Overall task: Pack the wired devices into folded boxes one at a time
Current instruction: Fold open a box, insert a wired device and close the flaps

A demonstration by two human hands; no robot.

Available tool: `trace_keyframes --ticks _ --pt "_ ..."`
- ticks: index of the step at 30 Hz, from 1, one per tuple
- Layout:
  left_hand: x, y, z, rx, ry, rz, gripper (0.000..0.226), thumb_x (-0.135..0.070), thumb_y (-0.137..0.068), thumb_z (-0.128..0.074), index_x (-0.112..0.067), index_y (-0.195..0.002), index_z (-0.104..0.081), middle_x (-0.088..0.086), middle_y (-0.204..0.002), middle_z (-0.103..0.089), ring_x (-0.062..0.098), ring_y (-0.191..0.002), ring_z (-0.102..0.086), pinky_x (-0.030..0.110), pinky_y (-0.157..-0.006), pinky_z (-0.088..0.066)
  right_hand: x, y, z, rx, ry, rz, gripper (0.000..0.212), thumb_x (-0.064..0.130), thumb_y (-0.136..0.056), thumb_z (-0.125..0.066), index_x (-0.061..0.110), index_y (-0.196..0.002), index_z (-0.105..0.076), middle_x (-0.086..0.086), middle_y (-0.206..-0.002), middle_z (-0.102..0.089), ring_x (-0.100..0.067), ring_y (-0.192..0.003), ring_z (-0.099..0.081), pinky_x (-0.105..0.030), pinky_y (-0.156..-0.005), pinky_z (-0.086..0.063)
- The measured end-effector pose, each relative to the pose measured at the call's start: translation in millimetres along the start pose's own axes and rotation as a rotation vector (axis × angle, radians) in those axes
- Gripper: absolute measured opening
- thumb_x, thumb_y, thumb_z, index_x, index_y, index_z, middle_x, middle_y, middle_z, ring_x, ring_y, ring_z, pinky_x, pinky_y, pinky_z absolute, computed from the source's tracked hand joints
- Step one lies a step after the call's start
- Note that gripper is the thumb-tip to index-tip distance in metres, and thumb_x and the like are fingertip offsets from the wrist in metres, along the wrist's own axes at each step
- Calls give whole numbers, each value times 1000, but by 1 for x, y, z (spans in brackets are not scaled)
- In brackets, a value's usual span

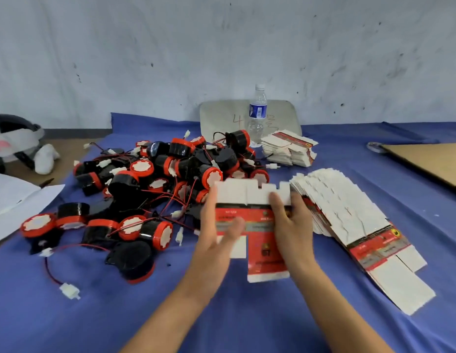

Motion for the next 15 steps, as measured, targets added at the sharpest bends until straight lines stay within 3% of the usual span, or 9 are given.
trace_keyframes --ticks 3,6,10,12,14,15 --pt "24 -15 -3 39 268 156 58 -31 -87 -50 -54 -137 -30 -11 -144 -50 9 -124 -56 32 -95 -52 -24 1 4 24 7 -54 29 34 -97 -54 25 -70 -50 20 -60 -59 7 -54 -50 -10 -53 -38" --pt "33 -15 -3 -1 342 321 50 -31 -81 -59 -21 -129 -59 8 -117 -70 30 -108 -66 34 -79 -58 -31 2 3 151 -34 -176 26 37 -95 -55 33 -69 -54 20 -64 -60 4 -61 -53 -22 -64 -40" --pt "31 -11 -4 104 566 512 39 -46 -78 -63 -20 -105 -77 13 -114 -71 27 -103 -69 34 -76 -58 -28 9 -6 266 -28 -202 15 41 -96 -52 28 -94 -61 17 -81 -68 1 -76 -62 -25 -74 -44" --pt "29 -12 -1 165 698 546 57 -48 -59 -86 -16 -104 -77 17 -116 -69 31 -102 -69 39 -76 -59 -30 11 -8 329 -94 -291 25 45 -96 -51 26 -108 -63 13 -97 -71 -2 -91 -66 -29 -83 -49" --pt "27 -10 -1 210 736 562 77 -51 -41 -93 -15 -107 -76 17 -119 -67 33 -104 -68 42 -77 -58 -30 14 -11 414 -190 -404 43 56 -88 -52 27 -119 -63 9 -110 -71 -7 -102 -67 -33 -92 -52" --pt "25 -10 -2 241 745 564 80 -53 -39 -93 -17 -108 -75 16 -121 -67 33 -106 -67 43 -79 -58 -29 14 -12 458 -244 -452 53 61 -81 -53 28 -120 -64 8 -112 -71 -9 -103 -67 -29 -89 -54"
Point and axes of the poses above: each hand's wrist, its own y-axis away from the middle knuckle, its own z-axis out of the back of the hand, x = y × z, the point moved 1 cm from there along -y, towards the middle knuckle
